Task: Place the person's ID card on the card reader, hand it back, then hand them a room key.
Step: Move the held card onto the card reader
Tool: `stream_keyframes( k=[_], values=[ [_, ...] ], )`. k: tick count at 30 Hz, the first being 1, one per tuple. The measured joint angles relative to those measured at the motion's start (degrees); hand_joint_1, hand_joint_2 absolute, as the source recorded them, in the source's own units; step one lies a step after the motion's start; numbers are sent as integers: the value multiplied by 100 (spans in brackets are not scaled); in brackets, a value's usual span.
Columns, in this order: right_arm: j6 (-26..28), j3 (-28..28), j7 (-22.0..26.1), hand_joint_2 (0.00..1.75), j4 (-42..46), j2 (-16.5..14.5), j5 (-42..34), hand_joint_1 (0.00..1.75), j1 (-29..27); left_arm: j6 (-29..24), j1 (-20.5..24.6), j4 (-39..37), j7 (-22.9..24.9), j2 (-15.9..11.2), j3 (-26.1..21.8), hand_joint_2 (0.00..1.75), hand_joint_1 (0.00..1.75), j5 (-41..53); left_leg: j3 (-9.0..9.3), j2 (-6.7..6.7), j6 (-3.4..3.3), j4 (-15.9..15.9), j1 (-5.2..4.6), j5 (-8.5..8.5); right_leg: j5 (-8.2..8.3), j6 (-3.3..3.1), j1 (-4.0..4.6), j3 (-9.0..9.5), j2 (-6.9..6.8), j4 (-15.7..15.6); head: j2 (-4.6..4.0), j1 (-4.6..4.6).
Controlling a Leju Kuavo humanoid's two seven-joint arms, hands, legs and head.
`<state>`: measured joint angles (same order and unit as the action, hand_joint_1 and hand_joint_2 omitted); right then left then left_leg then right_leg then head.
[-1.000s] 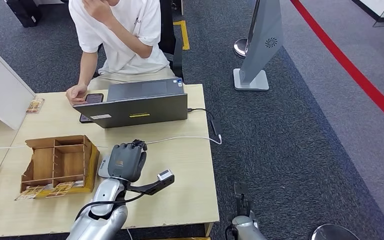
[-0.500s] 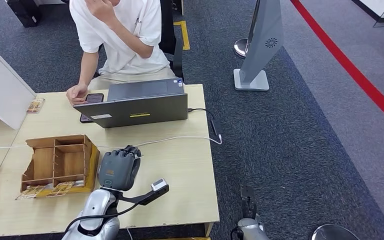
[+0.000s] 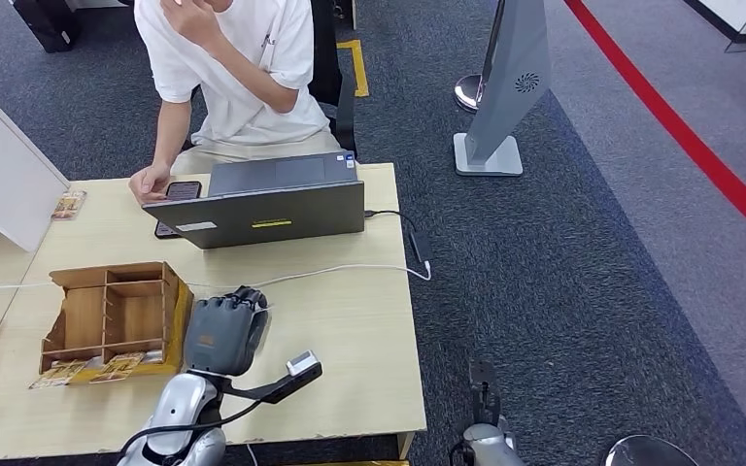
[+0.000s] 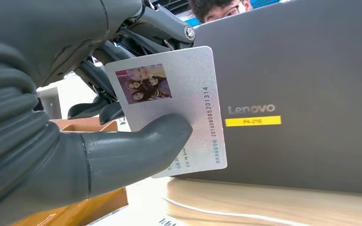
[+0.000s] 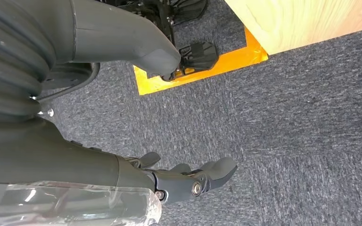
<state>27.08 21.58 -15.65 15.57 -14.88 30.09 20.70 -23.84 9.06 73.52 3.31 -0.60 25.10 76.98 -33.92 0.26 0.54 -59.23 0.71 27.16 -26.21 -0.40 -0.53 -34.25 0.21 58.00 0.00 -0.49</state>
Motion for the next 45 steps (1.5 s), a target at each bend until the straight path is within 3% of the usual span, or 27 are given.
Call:
stream_keyframes(
  k=[18, 45],
  values=[
    [0, 78, -83, 175, 0, 2, 246, 0, -7, -143, 141, -824, 93, -57, -914, 175, 175, -190, 0, 0, 2, 0, 0, -2, 0, 0, 0, 0, 1, 0, 0, -1],
    [-10, 99, -140, 175, 2, 2, 362, 0, -7, -7, 134, -1201, -124, -38, -1124, 175, 175, -248, 0, -1, 2, 0, 0, -2, 0, 0, 0, 0, -1, 1, 0, -2]
  ],
)
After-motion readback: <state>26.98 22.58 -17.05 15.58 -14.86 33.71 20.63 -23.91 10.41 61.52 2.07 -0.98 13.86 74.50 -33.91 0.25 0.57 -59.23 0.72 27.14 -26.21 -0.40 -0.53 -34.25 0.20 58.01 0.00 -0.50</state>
